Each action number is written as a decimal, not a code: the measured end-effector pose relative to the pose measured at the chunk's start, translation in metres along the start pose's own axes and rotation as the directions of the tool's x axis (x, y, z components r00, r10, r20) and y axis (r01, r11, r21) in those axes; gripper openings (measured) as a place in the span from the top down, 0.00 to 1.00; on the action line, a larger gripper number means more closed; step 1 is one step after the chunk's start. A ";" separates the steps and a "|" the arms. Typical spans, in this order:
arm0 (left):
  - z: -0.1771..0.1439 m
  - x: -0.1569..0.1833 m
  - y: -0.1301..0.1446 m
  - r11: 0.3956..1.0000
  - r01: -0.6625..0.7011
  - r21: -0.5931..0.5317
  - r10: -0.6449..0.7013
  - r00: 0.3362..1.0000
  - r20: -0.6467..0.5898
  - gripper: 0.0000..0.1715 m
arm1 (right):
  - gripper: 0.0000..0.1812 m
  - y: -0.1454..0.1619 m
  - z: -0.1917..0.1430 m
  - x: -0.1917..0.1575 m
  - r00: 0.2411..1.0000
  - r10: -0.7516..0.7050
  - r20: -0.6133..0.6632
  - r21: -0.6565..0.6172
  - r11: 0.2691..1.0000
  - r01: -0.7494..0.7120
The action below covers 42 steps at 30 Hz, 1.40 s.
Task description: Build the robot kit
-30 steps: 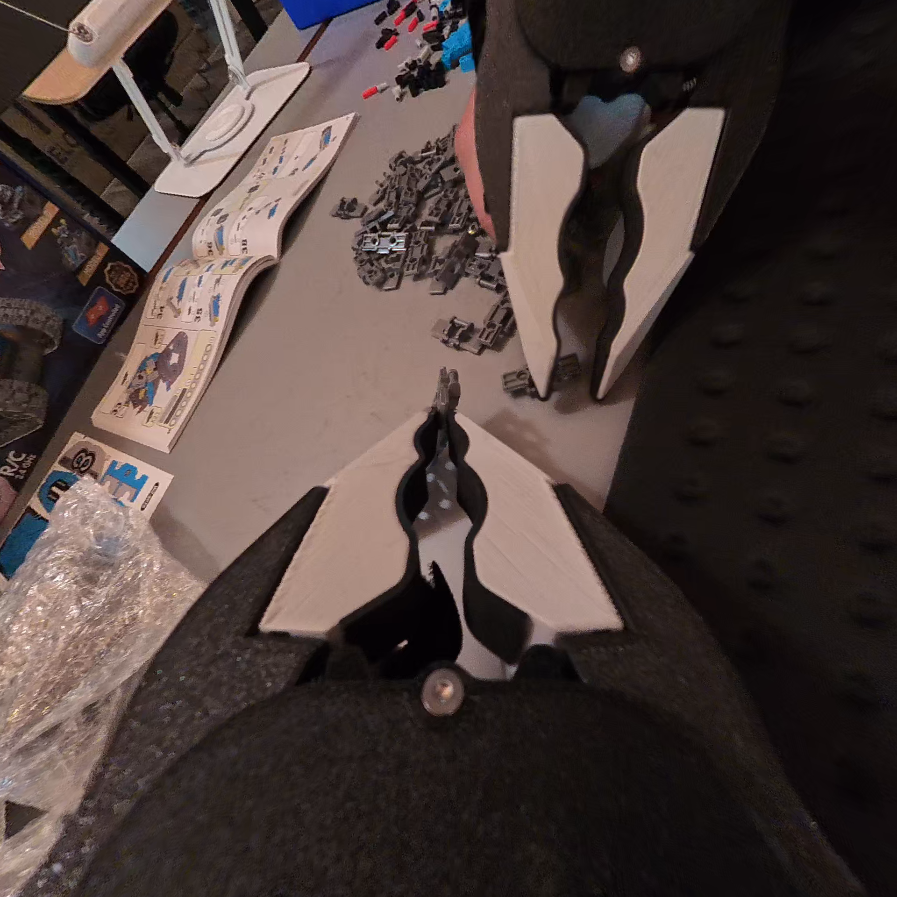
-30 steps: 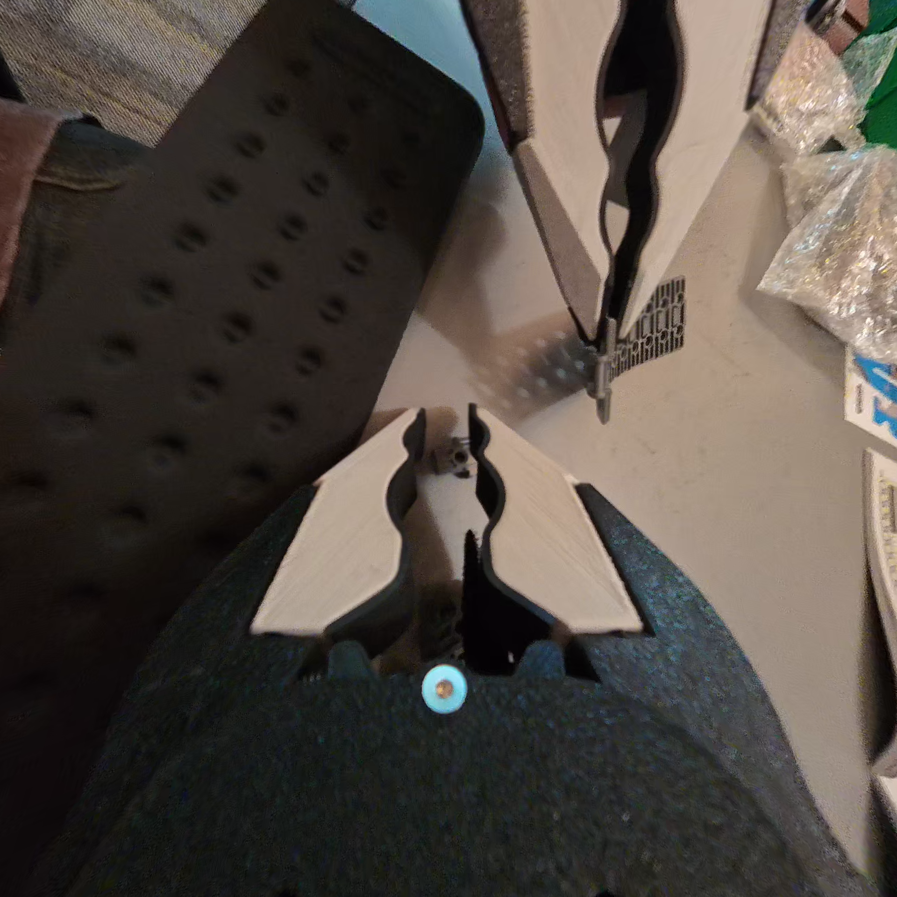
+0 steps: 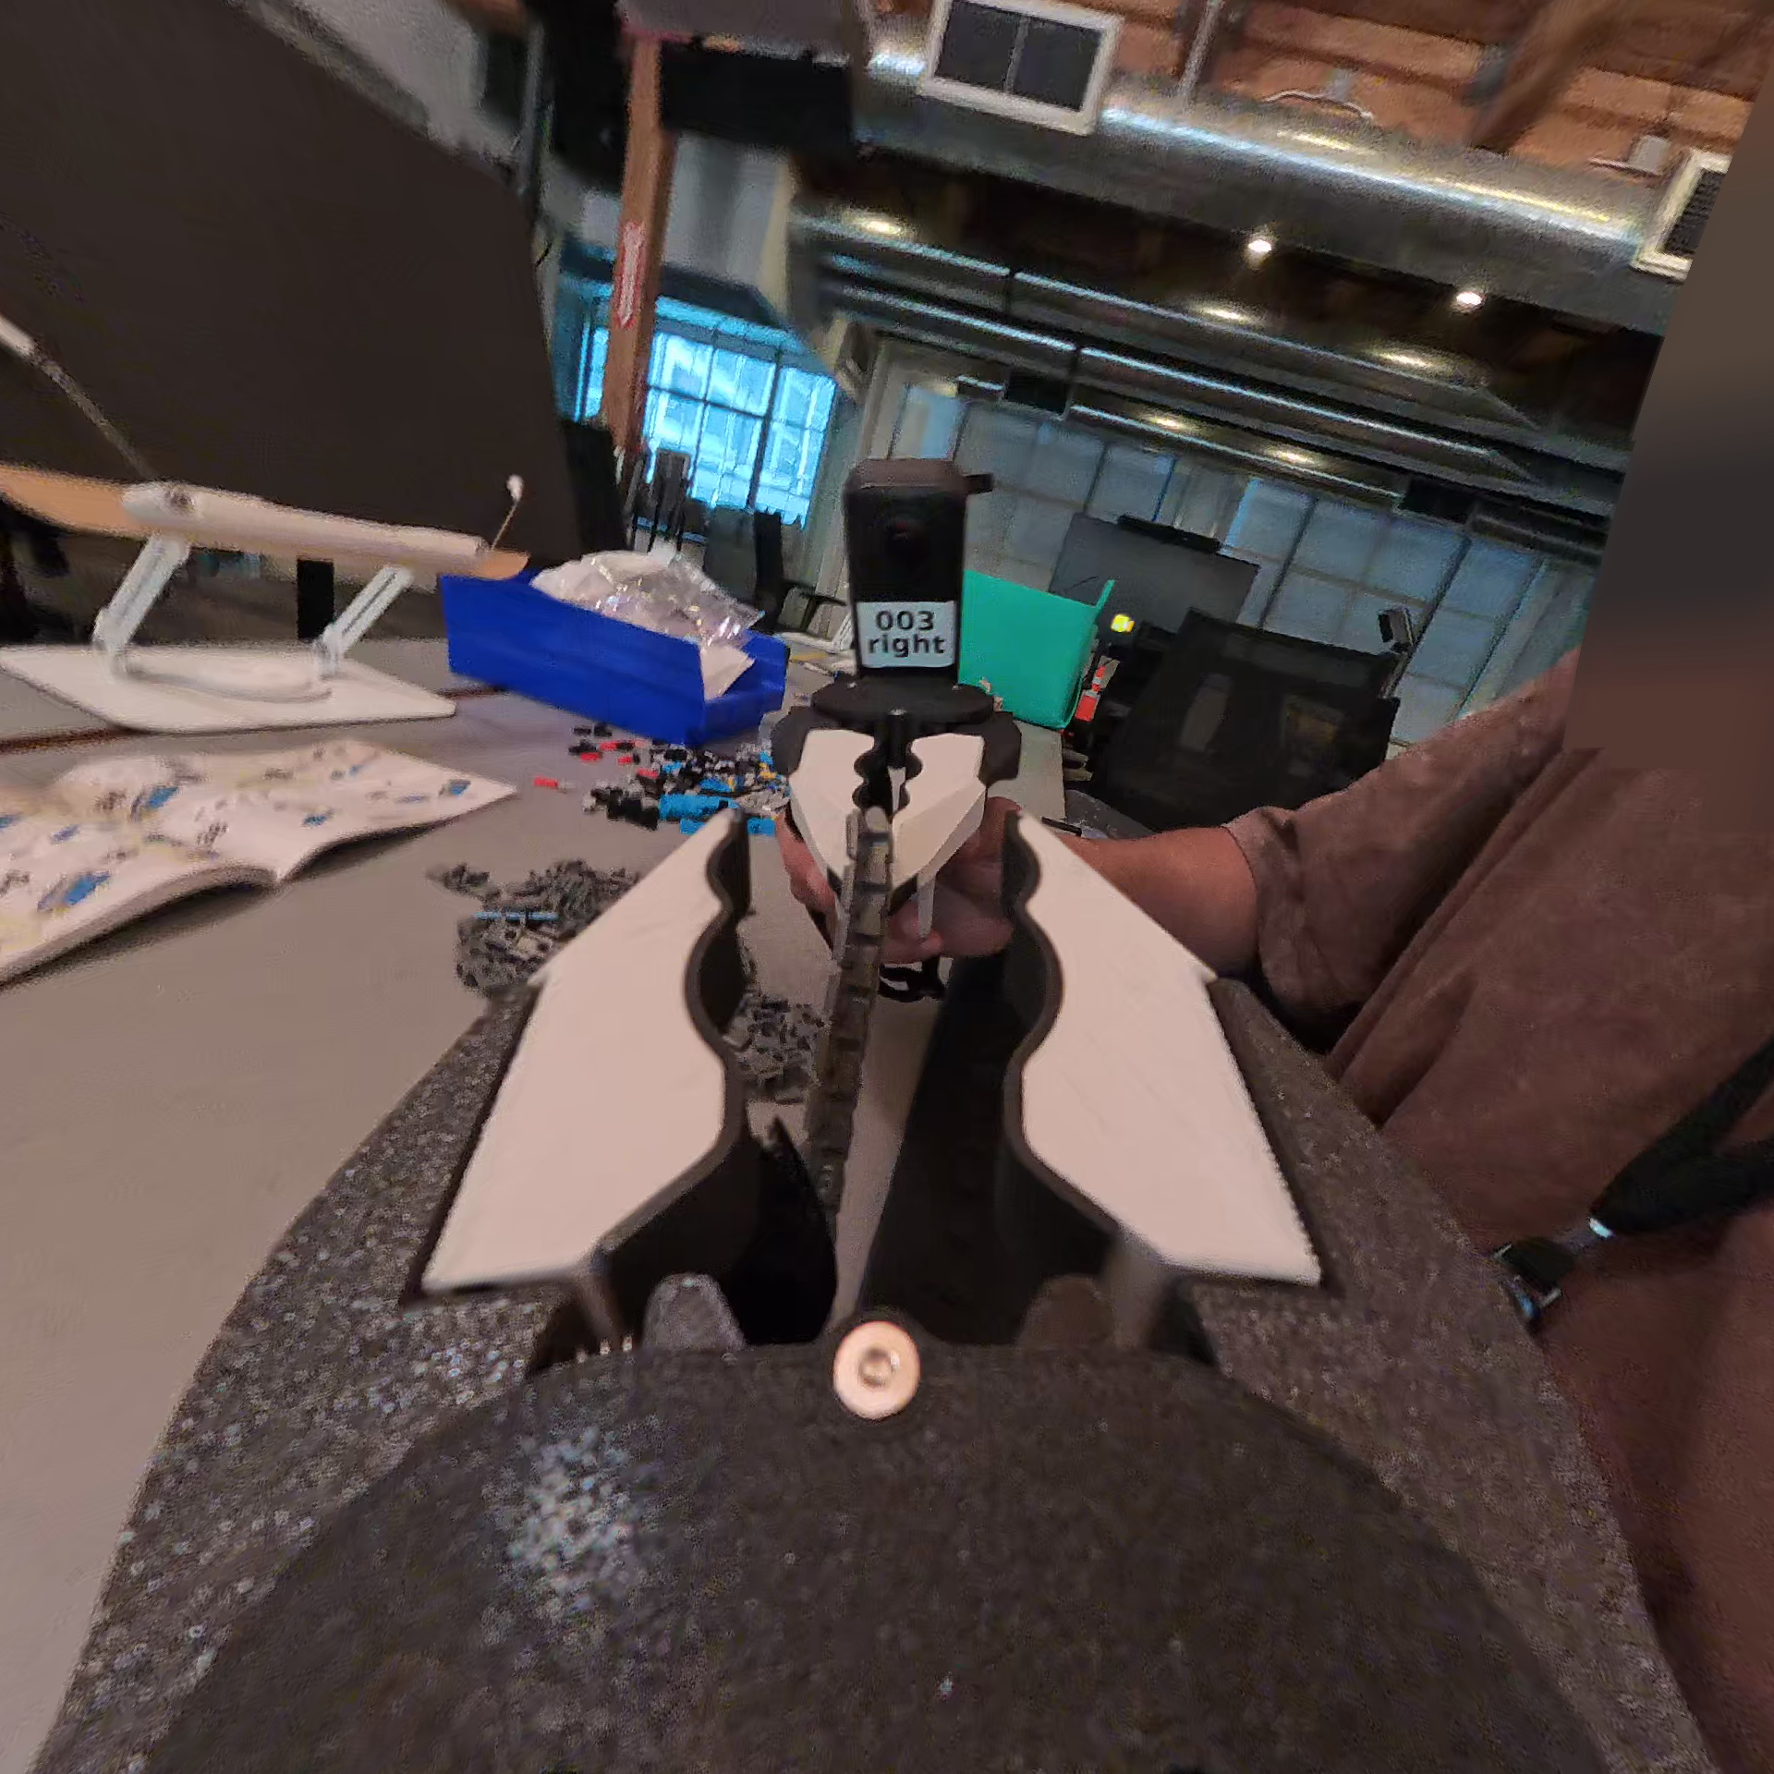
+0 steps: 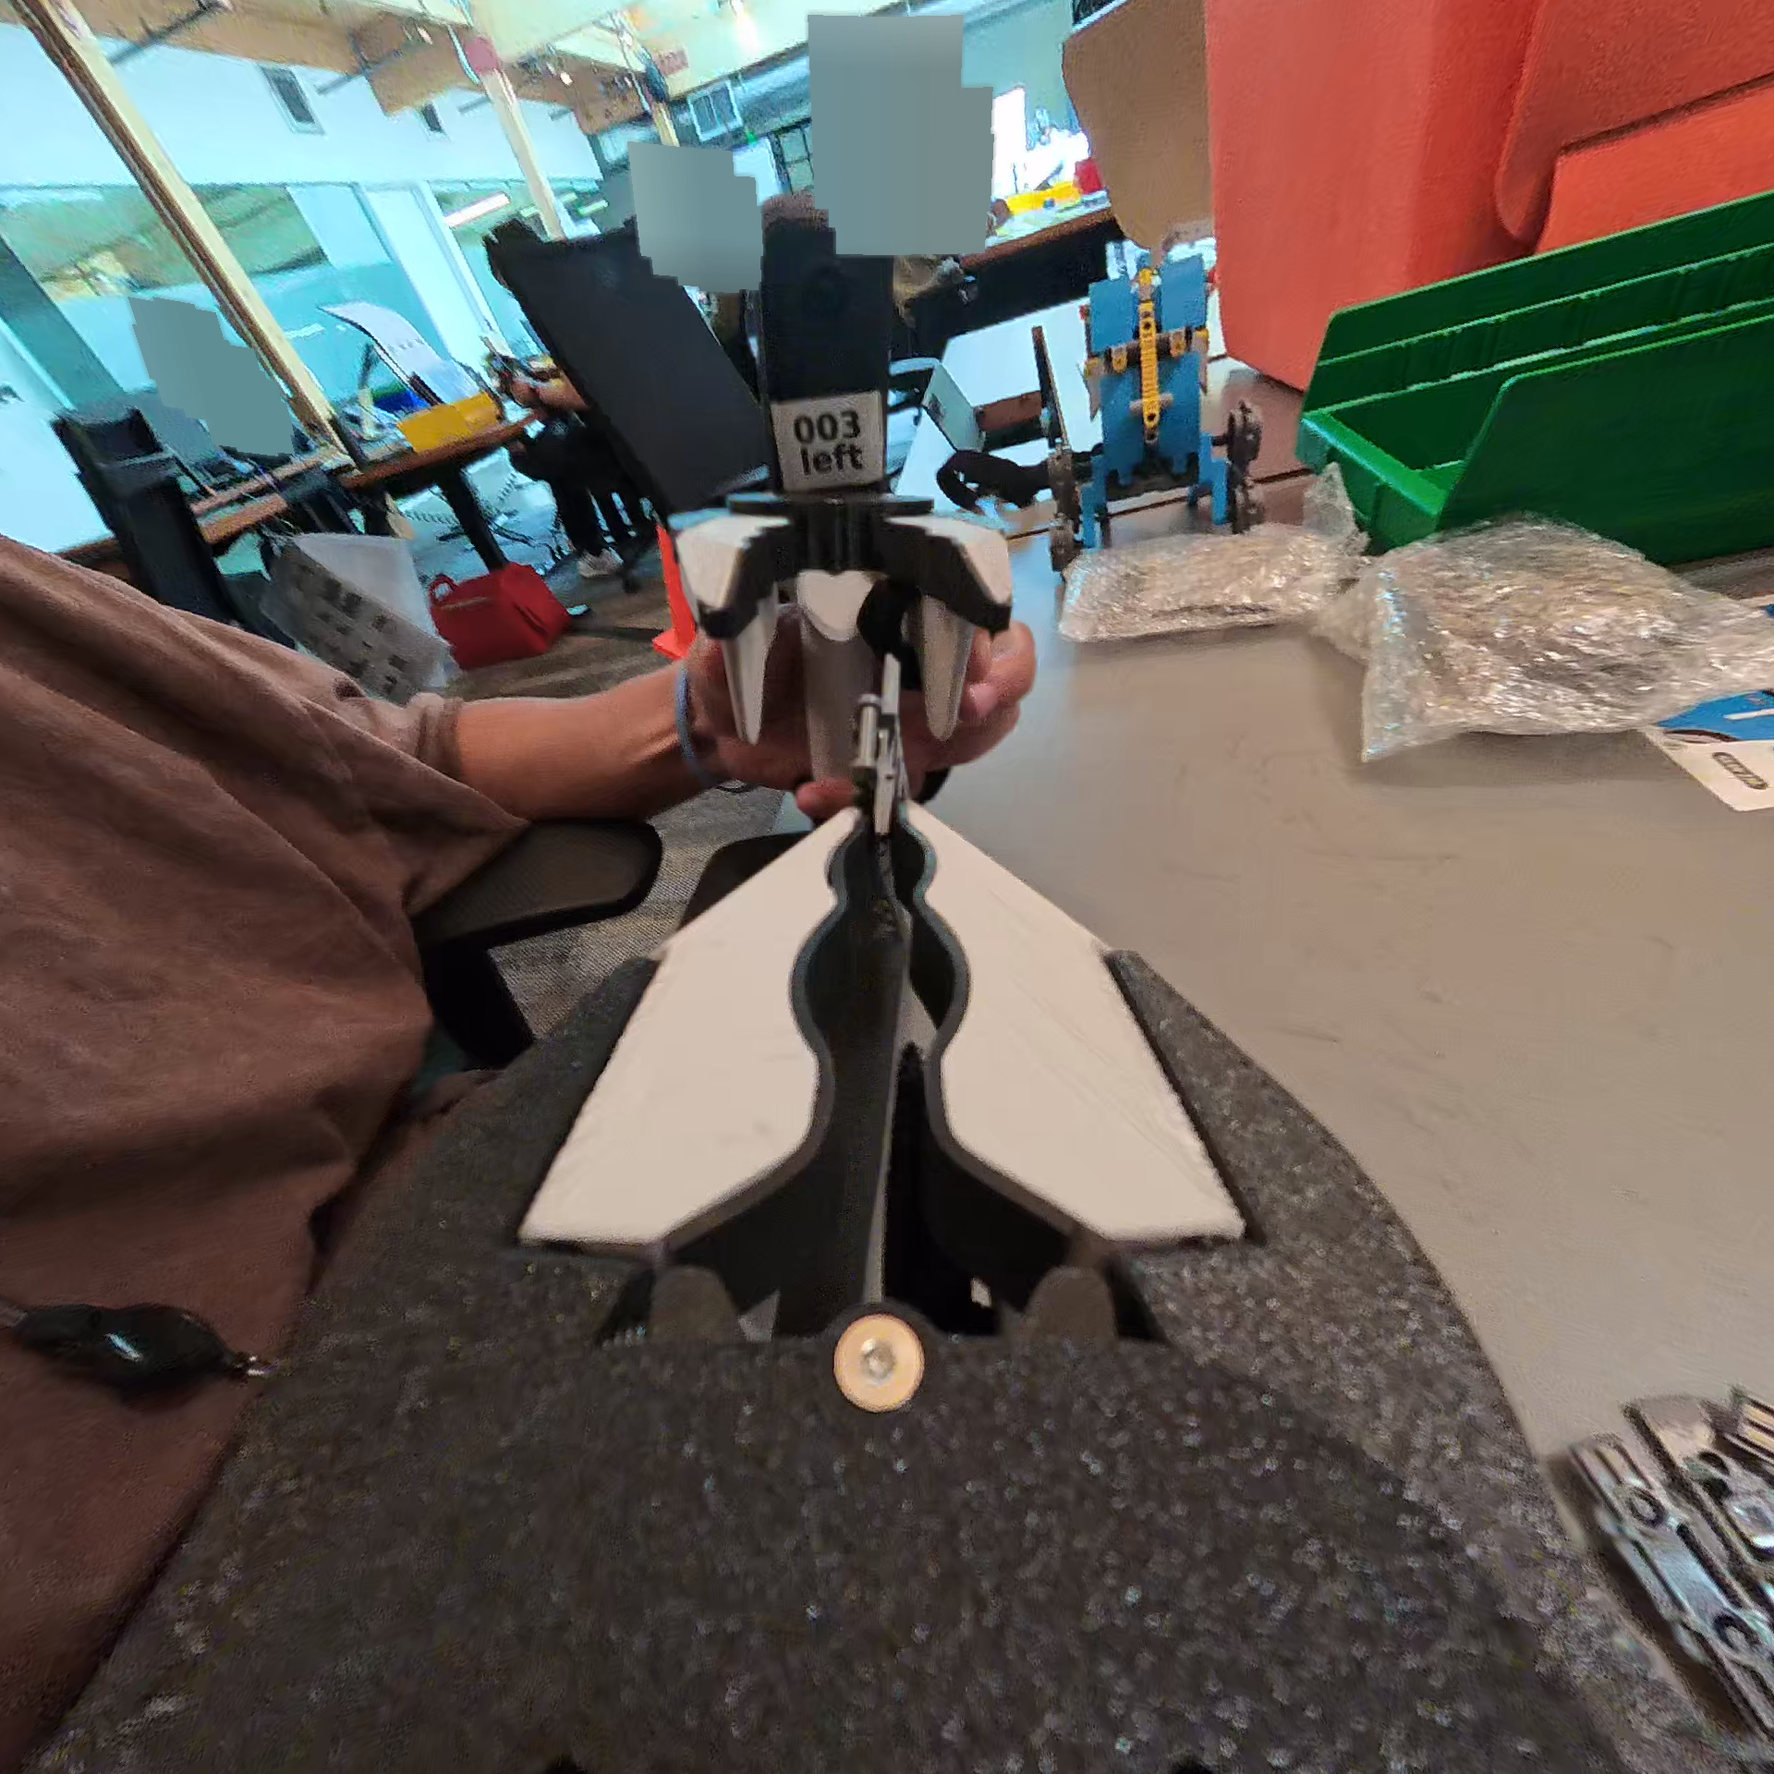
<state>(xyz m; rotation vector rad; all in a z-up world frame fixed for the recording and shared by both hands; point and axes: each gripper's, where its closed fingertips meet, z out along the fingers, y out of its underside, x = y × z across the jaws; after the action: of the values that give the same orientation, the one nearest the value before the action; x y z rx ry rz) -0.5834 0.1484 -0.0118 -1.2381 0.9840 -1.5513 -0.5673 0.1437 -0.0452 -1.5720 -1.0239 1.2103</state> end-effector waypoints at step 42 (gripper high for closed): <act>-0.015 -0.032 -0.003 0.920 -0.370 -0.128 0.392 0.870 0.299 0.96 | 0.80 0.108 0.002 0.037 0.778 -0.017 -0.628 -0.533 0.738 -0.414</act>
<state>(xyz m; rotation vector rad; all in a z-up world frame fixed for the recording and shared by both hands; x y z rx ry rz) -0.5957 0.1806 -0.0204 -1.2064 0.9988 -0.9803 -0.5524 0.1497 -0.1580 -2.4756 -0.8751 0.3752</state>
